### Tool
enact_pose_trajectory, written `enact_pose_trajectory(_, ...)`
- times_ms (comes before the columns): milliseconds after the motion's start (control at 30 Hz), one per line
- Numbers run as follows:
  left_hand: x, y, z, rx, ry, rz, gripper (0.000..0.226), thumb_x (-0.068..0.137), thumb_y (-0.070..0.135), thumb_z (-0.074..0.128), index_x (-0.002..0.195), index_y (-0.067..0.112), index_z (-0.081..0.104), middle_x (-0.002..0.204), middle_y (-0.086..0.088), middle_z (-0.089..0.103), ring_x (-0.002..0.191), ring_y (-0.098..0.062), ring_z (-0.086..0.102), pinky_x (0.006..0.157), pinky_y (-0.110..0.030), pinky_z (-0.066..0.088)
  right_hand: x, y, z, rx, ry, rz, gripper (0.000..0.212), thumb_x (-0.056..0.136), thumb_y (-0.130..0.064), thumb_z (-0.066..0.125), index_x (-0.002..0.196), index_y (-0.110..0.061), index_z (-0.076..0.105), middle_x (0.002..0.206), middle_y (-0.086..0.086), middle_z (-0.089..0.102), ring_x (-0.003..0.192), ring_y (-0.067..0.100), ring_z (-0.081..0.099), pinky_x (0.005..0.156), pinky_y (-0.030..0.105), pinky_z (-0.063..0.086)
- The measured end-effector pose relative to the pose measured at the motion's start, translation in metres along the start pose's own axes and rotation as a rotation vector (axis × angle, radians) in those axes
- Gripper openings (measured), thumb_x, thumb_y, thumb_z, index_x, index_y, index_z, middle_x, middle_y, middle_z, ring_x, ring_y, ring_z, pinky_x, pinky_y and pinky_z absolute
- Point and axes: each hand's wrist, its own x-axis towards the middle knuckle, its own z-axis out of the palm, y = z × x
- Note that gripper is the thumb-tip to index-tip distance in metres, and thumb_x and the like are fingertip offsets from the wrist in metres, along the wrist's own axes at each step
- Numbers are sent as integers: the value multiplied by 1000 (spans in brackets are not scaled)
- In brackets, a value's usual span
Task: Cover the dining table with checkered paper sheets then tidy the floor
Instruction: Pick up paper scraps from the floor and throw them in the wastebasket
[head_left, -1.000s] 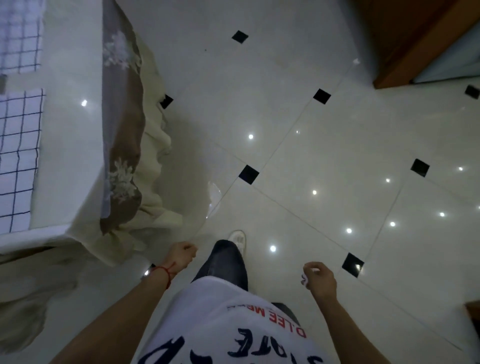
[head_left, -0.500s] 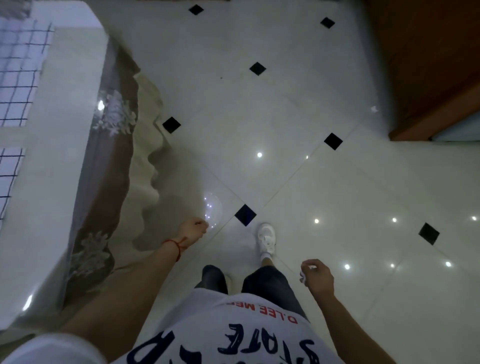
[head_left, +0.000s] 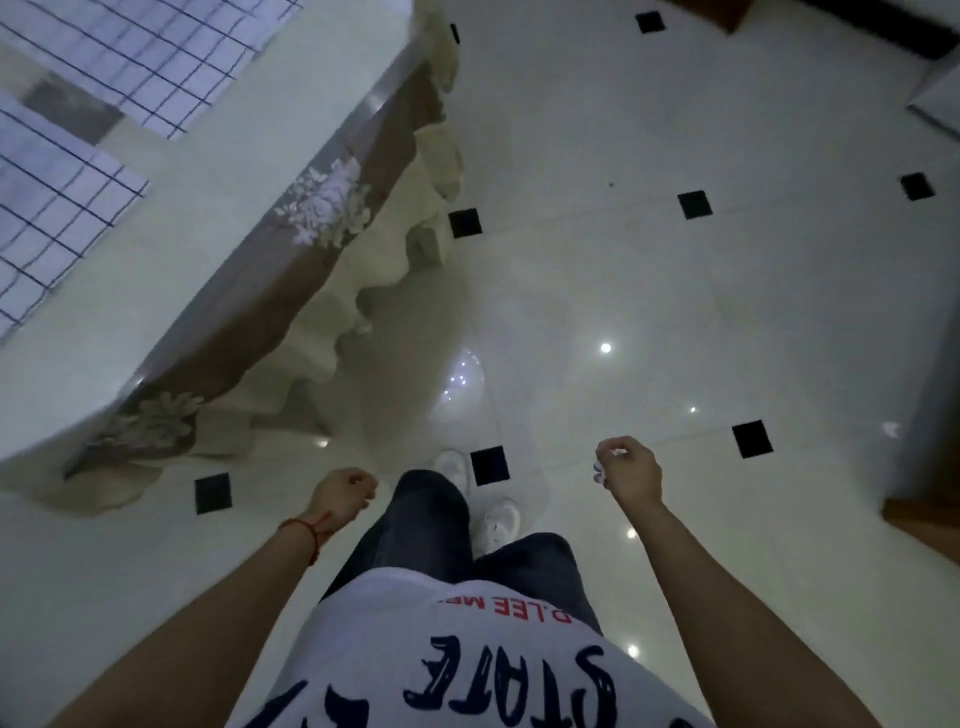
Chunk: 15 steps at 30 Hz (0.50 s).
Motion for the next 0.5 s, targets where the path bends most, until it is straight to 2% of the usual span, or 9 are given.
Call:
enact_pose_trajectory(67,2,-2,1,-56,22,-58,18,92,18,53,91,3,62,88,-12,62,72,-19,53,58,-24,42,20,-21,7,-18,-37,-38,22,83,-5,53,67,-18,61,73,11,59,53,17,55,41,9,43)
enact_pose_trajectory(167,11,4,3,-89,23,-105,22,92,18,52,100,-1,62,91,-13,61,80,-23,53,59,-25,41,43,-43,21,-38,-80,-56,17,83,-3,53,72,-13,62,74,14,58,52,17,55,41,9,43)
enact_pose_trajectory(233,21,13,2,-98,29,-127,25,92,17,52,102,-4,62,92,-13,60,82,-23,53,59,-25,41,56,-52,28,-57,-86,-53,14,83,-5,54,76,-12,63,73,13,59,47,12,57,43,10,44)
enact_pose_trajectory(300,34,26,4,-110,39,-135,25,92,16,52,103,-5,62,93,-13,61,81,-23,53,59,-24,41,68,-56,34,-74,-103,-49,16,83,-7,54,73,-16,63,71,10,61,39,2,56,46,10,45)
enact_pose_trajectory(367,47,44,6,-112,38,-127,26,92,16,52,105,-4,61,94,-13,61,82,-23,54,59,-23,41,80,-58,37,-81,-127,-49,19,84,-8,54,70,-19,62,72,10,61,37,0,54,48,9,45)
enact_pose_trajectory(433,60,64,10,-114,30,-107,25,93,16,51,106,-2,61,95,-13,61,85,-23,54,61,-23,42,92,-60,37,-83,-133,-41,17,84,-7,55,72,-18,62,74,12,61,42,3,56,58,17,50)
enact_pose_trajectory(500,72,84,16,-115,28,-86,25,93,17,51,105,-1,62,95,-12,61,86,-23,54,62,-23,42,105,-59,37,-86,-140,-24,14,84,-6,56,75,-15,63,77,15,62,57,17,60,74,33,52)
